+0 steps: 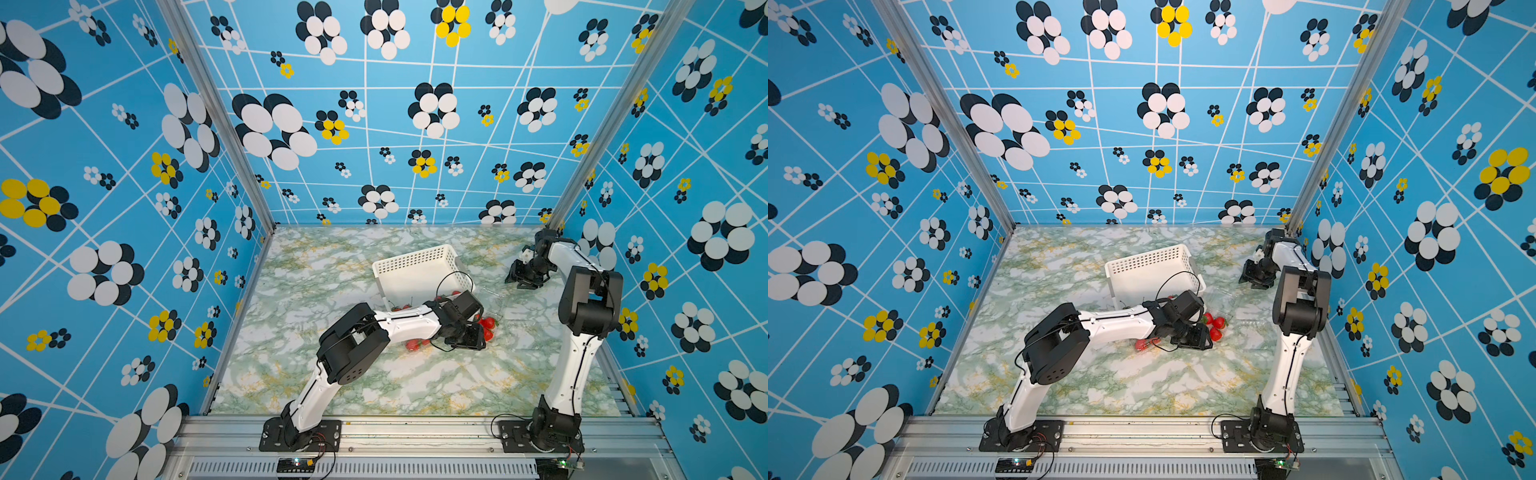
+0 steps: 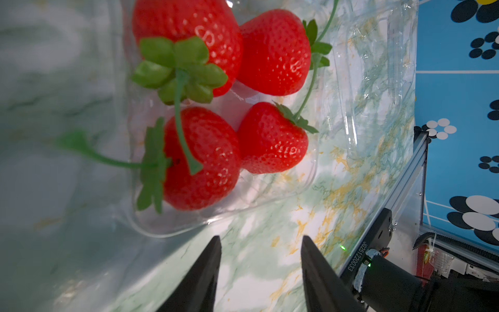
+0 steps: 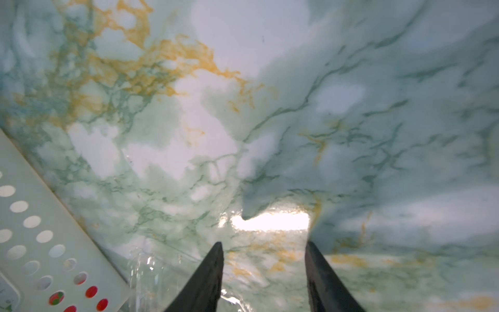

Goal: Pack strawberries into containers
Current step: Adjust the packing box at the center of the board.

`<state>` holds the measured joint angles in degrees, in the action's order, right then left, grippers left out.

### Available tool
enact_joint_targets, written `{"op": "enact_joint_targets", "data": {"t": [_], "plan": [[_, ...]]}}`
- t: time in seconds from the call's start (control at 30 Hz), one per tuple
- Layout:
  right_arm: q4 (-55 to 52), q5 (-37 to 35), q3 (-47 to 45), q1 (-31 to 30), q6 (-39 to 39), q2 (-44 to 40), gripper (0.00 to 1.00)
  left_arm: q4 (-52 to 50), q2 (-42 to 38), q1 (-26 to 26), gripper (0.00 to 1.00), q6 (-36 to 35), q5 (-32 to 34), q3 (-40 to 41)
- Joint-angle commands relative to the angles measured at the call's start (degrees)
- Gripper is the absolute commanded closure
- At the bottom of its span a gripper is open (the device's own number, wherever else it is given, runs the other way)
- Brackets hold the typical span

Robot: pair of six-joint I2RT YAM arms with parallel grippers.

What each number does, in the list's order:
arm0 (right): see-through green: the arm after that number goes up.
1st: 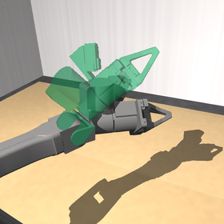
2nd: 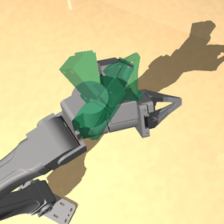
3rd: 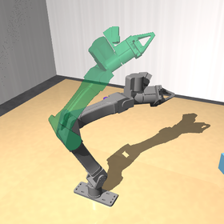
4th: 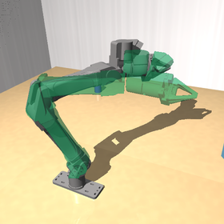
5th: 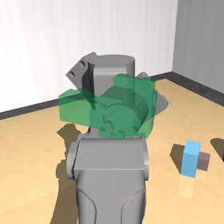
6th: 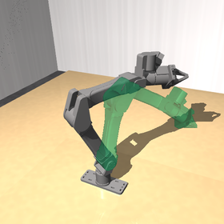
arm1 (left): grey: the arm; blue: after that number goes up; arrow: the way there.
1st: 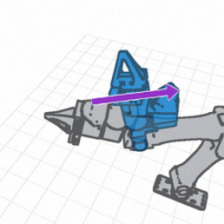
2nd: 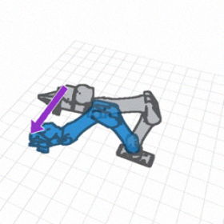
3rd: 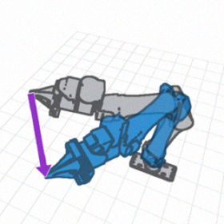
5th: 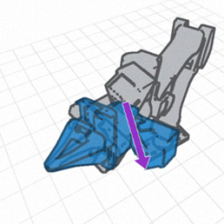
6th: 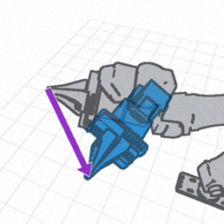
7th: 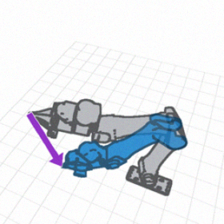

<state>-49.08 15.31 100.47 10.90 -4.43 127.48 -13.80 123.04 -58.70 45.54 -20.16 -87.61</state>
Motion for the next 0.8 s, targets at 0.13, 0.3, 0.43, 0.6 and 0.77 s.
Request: {"op": "enact_joint_targets", "data": {"t": [0.13,0.3,0.43,0.6,0.77], "plan": [[-2.7,0.4,2.7,-2.4,2.2,2.3,0.50,-0.1,1.7,0.1,0.50,1.3,0.4,-1.7],[-3.0,-0.1,3.2,-3.1,2.1,2.2,0.52,0.4,2.4,0.9,0.51,3.6,1.6,-1.6],[-3.1,0.0,2.4,-3.4,2.4,1.8,0.52,-3.0,4.2,1.0,0.52,4.4,3.0,-4.3],[-3.0,0.2,1.1,-4.5,3.6,1.2,0.53,-1.4,3.7,2.1,0.52,7.3,4.1,-2.2],[-3.2,0.1,0.5,-5.0,4.2,1.0,0.55,0.9,2.2,2.7,0.52,7.7,4.6,-0.2]]}}
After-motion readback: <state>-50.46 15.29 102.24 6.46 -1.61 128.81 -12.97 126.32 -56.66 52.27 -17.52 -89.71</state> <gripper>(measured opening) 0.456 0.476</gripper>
